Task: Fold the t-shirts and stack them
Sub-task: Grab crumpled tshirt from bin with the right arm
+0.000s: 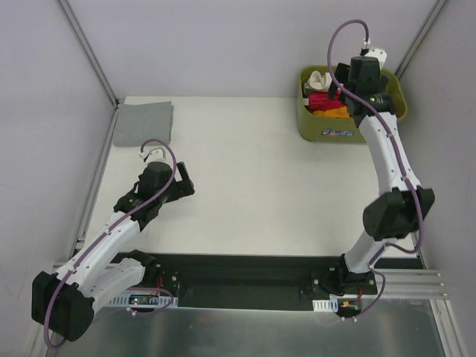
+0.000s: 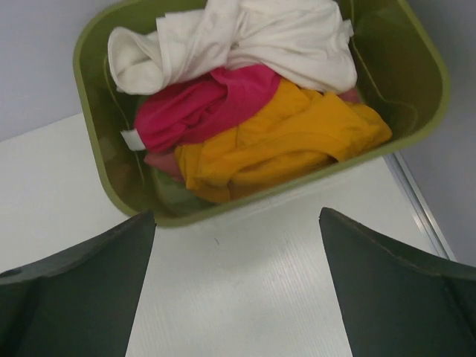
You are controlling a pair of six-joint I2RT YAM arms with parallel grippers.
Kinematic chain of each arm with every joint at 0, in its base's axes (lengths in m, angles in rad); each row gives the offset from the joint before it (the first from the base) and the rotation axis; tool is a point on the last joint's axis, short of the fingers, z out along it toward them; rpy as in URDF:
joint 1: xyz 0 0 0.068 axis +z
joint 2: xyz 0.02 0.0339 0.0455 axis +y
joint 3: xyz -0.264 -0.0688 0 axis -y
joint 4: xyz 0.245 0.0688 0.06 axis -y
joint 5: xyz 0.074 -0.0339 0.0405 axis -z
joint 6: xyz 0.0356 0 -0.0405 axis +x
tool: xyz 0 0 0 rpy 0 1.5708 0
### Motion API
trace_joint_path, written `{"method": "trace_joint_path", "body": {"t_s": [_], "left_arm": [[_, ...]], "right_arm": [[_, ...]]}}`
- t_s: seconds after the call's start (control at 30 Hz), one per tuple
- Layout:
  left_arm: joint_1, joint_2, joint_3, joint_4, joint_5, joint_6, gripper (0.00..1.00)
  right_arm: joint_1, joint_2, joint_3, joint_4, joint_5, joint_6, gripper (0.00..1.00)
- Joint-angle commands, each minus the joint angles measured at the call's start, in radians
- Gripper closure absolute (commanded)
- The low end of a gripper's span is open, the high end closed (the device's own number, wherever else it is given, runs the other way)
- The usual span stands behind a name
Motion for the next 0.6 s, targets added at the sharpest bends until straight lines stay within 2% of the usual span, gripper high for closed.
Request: {"method": "trace_joint_path", "body": {"t_s": [0.0, 0.03, 0.13, 0.17, 0.2, 0.3, 0.43, 0.5, 0.57], "left_arm": [[-0.003, -0.009, 0.017, 0.013, -0.02, -0.019, 0.01], [-0.003, 0.001, 0.018, 0.012, -0.025, -0.022, 0.01], [-0.003, 0.023, 0.031, 0.012, -0.049, -0.028, 0.01], [-0.003, 0.032, 0.034, 0.013, -0.063, -0.027, 0.01], [-0.003, 0.038, 0.043, 0.013, -0.066, -0.03, 0.01], [-0.003, 0.083, 0.074, 0.012, -0.065, -0.025, 0.01], [-0.003, 0.139, 0.095, 0.012, -0.048, -0.036, 0.01], [-0.003, 0.155, 0.104, 0.012, -0.048, -0.038, 0.01], [-0.003, 0.179, 0.112, 0.012, -0.058, -0.033, 0.01]], "right_arm": [[-0.052, 0.242, 0.278, 0.031, -0.078, -0.021, 0.03], [-0.055, 0.294, 0.365, 0.049, -0.079, -0.02, 0.03], [-0.066, 0.432, 0.447, 0.163, -0.082, -0.012, 0.03], [-0.07, 0.452, 0.423, 0.227, -0.085, -0.009, 0.03], [-0.076, 0.471, 0.405, 0.372, -0.084, -0.002, 0.03], [-0.086, 0.566, 0.414, 0.583, -0.079, 0.027, 0.03], [-0.093, 0.757, 0.584, 0.688, -0.064, 0.093, 0.03], [-0.099, 0.831, 0.598, 0.784, -0.069, 0.12, 0.03], [-0.107, 0.868, 0.596, 0.801, -0.031, 0.198, 0.03]]}}
